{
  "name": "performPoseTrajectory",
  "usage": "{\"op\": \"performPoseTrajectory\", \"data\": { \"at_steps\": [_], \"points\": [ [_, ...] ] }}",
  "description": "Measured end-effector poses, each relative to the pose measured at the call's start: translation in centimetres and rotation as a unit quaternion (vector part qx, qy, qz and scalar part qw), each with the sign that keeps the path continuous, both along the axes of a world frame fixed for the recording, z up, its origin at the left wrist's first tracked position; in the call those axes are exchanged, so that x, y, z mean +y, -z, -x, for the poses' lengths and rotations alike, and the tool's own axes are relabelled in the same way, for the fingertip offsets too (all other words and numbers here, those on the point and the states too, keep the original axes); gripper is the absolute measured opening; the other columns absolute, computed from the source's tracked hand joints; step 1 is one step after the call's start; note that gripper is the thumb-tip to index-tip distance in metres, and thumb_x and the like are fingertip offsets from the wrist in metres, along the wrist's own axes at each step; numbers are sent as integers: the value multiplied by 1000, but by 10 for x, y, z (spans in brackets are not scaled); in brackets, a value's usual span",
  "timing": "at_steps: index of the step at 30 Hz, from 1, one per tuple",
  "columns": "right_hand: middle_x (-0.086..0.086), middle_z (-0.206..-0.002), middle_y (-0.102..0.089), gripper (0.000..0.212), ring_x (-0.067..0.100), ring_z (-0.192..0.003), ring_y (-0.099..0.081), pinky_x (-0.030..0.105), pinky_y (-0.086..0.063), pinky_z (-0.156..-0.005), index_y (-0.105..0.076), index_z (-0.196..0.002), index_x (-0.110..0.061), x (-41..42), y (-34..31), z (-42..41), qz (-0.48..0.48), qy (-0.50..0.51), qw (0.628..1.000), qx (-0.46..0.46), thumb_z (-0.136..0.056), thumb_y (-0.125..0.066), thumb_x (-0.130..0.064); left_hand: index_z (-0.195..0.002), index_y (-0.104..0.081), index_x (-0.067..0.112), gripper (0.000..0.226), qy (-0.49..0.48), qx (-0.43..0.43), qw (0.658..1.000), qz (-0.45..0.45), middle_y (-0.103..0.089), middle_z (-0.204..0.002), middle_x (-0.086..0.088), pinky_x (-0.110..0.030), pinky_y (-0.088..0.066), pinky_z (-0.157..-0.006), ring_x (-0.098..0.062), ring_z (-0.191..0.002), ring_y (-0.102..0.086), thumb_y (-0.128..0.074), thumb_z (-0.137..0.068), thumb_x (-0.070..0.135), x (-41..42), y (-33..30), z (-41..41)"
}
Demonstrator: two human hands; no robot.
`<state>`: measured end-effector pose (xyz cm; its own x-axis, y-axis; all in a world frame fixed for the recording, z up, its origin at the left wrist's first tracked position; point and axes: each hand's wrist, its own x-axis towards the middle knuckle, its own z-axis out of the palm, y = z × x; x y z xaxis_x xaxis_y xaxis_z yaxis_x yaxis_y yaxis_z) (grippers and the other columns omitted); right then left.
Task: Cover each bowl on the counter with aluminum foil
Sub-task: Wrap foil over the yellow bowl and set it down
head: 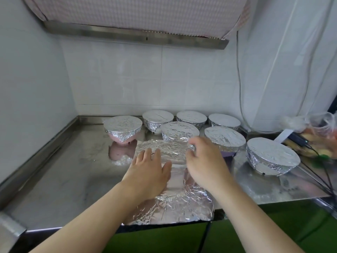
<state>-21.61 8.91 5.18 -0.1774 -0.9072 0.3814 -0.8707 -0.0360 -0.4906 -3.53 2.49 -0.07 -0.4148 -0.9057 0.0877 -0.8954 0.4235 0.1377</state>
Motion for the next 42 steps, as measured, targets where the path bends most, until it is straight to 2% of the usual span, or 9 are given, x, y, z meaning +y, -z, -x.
{"op": "performPoseTrajectory", "data": {
  "at_steps": [6,9,15,22,25,29,32,36,42],
  "points": [
    [-1,-168,-35,49,18,-154,-31,34,-25,-124,-39,-159,-15,-29,15,-28,-122,-129,979,104,-114,-35,-34,-164,-9,4,76,0,20,1000,6,-12,-172,-13,-46,-13,-129,-28,-160,-7,-14,-105,52,7,-1,1],
    [0,-167,-36,51,17,-156,-29,37,-22,-128,-42,-156,-13,-36,33,-28,-110,-129,978,121,-114,-28,-38,-164,-3,2,93,8,-3,1000,18,-5,-174,-14,-44,-10,-130,-27,-161,0,7,-89,56,5,4,-1],
    [-3,-175,-20,59,12,-161,-13,40,-14,-131,-25,-166,-17,-39,41,-25,-133,-118,975,132,-114,-18,-43,-162,-23,8,64,7,98,995,22,-23,-170,-10,-43,-14,-128,-27,-158,-17,-27,-107,40,6,4,2],
    [-13,-176,-11,56,5,-162,-3,33,0,-132,-19,-169,-27,-48,28,-25,-147,-166,964,149,-115,-17,-43,-160,-30,3,81,71,49,994,67,-29,-166,-18,-47,-17,-127,-36,-155,-23,-3,-94,43,0,9,-6],
    [-13,-176,-14,58,5,-161,-7,31,-4,-132,-18,-169,-26,-50,30,-25,-155,-171,962,149,-115,-16,-46,-143,-50,-7,58,165,-30,980,111,-48,-144,-32,-57,-34,-117,-51,-137,-42,-22,-102,23,-10,15,-14],
    [-9,-172,-28,79,14,-158,-23,41,-23,-129,-30,-164,-25,-51,39,-24,-129,-162,962,180,-98,4,-52,-145,-44,4,69,88,66,987,118,-44,-143,-8,-40,-32,-120,-30,-139,-40,-11,-93,36,4,5,-10],
    [-5,-173,-26,90,19,-159,-24,45,-26,-127,-30,-164,-22,-57,39,-23,-143,-158,960,184,-91,9,-57,-157,-26,3,90,40,64,992,98,-30,-160,-14,-42,-19,-127,-30,-154,-23,3,-82,41,34,1,1],
    [-15,-175,-16,59,8,-161,-12,38,-13,-132,-21,-168,-29,-59,21,-26,-174,-152,966,116,-113,-15,-49,-164,8,3,83,-2,5,998,65,2,-172,-22,-51,-4,-130,-35,-160,7,8,-96,52,46,14,7],
    [-14,-176,-11,58,4,-161,-7,35,-8,-132,-16,-170,-27,-55,26,-27,-188,-180,954,146,-115,-16,-46,-166,1,6,102,80,-37,994,59,11,-172,-21,-47,1,-130,-33,-159,16,28,-88,67,26,8,-17]
  ]
}}
